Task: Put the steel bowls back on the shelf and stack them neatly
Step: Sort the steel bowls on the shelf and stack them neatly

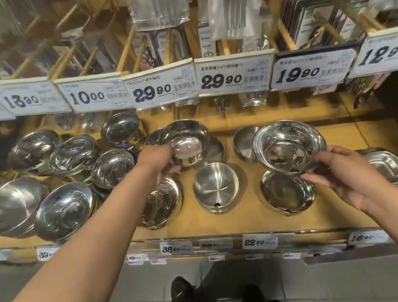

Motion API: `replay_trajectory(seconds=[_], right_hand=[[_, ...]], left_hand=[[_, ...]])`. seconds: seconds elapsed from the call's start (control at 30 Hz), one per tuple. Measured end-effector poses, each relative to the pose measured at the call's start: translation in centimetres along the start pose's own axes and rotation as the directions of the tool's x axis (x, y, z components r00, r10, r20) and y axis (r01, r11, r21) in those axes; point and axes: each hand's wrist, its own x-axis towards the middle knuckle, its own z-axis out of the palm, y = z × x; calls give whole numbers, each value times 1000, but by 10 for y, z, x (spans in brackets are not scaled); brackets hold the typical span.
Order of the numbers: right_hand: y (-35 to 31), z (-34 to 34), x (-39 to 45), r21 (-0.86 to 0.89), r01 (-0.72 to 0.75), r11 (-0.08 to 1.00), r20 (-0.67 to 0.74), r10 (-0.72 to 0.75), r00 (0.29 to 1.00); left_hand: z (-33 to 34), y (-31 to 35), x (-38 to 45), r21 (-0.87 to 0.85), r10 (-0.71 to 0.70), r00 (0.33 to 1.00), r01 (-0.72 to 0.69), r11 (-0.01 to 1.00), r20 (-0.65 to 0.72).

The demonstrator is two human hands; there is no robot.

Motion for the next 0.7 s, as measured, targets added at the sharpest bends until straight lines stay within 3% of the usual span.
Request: replay_trajectory(seconds=[0.23,0.4,0.7], right_hand=[[-4,30,4,-62,27,998,60,-24,998],[9,53,2,-127,29,991,119,-14,993],[14,77,-13,-241,7,971,197,42,979]], left_hand=[[-61,-30,-32,-102,-25,998,20,995,-52],[-84,-64,-46,-169,-68,980,36,985,-186],[-80,-99,-53,-99,-93,960,69,993,-264]])
